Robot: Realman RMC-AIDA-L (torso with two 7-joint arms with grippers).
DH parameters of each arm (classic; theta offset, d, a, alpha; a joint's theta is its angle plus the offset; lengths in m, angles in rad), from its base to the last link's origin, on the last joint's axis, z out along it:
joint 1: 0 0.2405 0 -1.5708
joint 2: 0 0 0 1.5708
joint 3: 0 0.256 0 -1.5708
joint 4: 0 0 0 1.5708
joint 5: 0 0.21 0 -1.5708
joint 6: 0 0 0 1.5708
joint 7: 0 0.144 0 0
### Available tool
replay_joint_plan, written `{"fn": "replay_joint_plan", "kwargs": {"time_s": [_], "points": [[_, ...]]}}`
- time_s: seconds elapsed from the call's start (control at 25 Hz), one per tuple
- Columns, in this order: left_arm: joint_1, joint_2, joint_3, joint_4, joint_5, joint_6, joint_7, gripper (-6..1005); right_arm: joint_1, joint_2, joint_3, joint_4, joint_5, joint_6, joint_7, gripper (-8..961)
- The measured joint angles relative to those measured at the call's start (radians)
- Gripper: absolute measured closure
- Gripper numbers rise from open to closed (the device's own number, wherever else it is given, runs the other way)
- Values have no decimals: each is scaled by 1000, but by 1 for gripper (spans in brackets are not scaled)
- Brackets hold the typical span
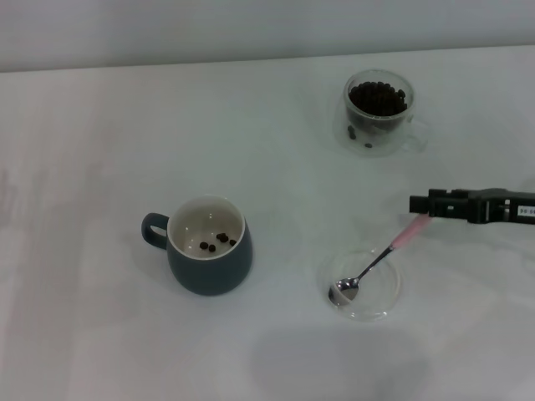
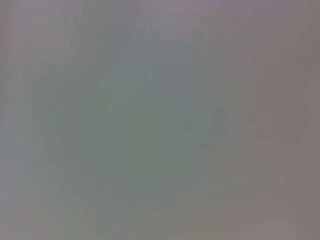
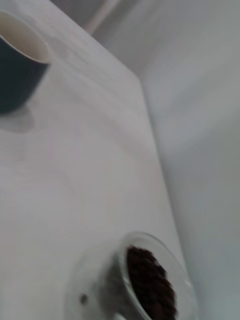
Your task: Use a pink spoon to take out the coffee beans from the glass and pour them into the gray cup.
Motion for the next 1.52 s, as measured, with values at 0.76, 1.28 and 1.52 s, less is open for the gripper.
{"fn": "replay_joint_plan", "kwargs": {"time_s": [0.76,1.28,1.52], "points": [[-4,0,0,4,-3,-12,0,233,-45,167,755,60,105,-147,-623,217],[-13,-1,0,13,-51,-15,-2,232,31,170,863,312,409,-208,-1403,226],[-17,1,0,10,-73,-15,-20,232,62,170,864,304,431,-269,-1393,226]]}}
